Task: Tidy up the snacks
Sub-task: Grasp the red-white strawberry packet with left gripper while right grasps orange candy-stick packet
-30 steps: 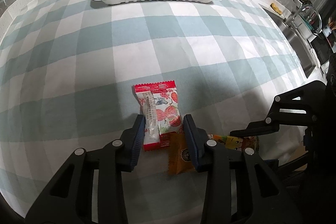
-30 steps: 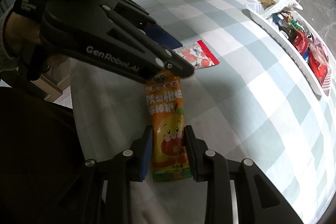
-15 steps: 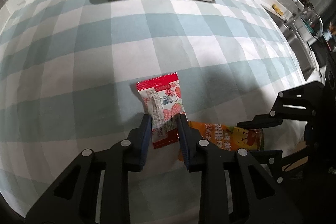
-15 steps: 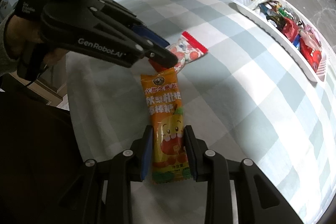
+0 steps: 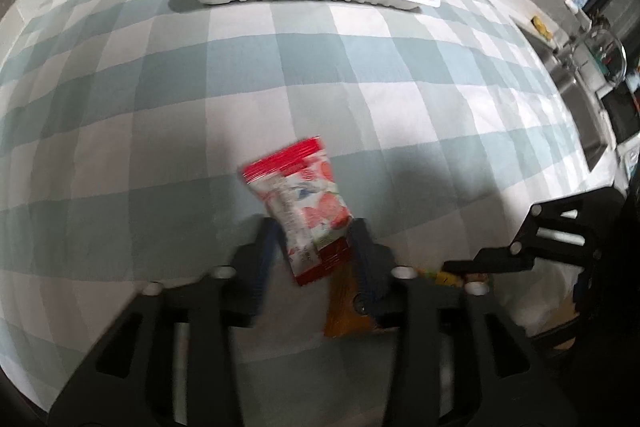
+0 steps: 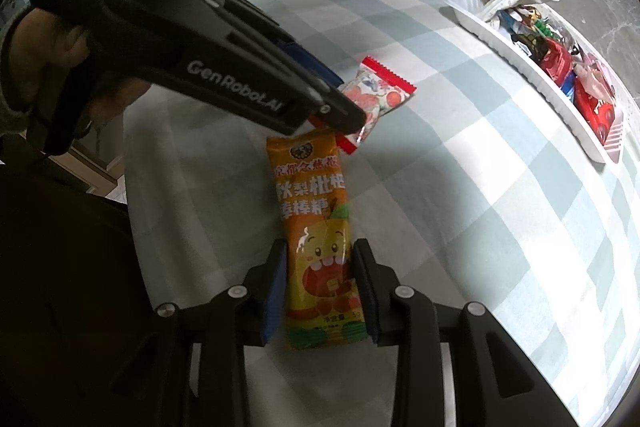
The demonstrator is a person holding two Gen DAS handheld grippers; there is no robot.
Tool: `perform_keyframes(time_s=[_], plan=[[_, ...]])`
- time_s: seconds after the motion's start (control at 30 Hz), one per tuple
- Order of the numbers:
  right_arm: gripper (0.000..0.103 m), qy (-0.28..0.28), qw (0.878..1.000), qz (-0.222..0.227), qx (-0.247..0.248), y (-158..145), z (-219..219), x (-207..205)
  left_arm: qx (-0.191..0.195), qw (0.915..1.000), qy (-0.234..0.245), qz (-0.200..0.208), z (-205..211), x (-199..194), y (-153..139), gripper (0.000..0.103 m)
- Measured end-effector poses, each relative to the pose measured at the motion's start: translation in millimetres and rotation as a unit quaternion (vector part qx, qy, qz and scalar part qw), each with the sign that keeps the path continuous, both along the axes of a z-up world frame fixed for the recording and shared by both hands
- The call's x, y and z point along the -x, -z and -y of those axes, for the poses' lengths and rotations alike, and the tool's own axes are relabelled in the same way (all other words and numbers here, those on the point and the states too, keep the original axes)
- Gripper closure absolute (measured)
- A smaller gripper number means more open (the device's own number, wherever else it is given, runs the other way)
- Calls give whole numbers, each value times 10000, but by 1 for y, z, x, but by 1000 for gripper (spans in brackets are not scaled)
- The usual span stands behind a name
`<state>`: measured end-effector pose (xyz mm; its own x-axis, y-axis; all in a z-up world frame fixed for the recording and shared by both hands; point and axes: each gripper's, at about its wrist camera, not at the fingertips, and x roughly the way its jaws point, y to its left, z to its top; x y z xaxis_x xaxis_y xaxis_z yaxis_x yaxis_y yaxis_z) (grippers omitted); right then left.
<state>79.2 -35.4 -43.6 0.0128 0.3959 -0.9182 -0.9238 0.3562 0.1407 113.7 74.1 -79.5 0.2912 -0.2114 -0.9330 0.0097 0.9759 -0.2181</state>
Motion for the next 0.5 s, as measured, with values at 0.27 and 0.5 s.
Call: perform_keyframes(time_s=[0.27,0.5], plan=[[67,16,10000,-19,-61,0,3,-1,-133,9998,-127,39,7,-11,1,49],[67,22,10000,-11,-96,0,5,-1,-802,9962,248,215,18,-12,3,69]])
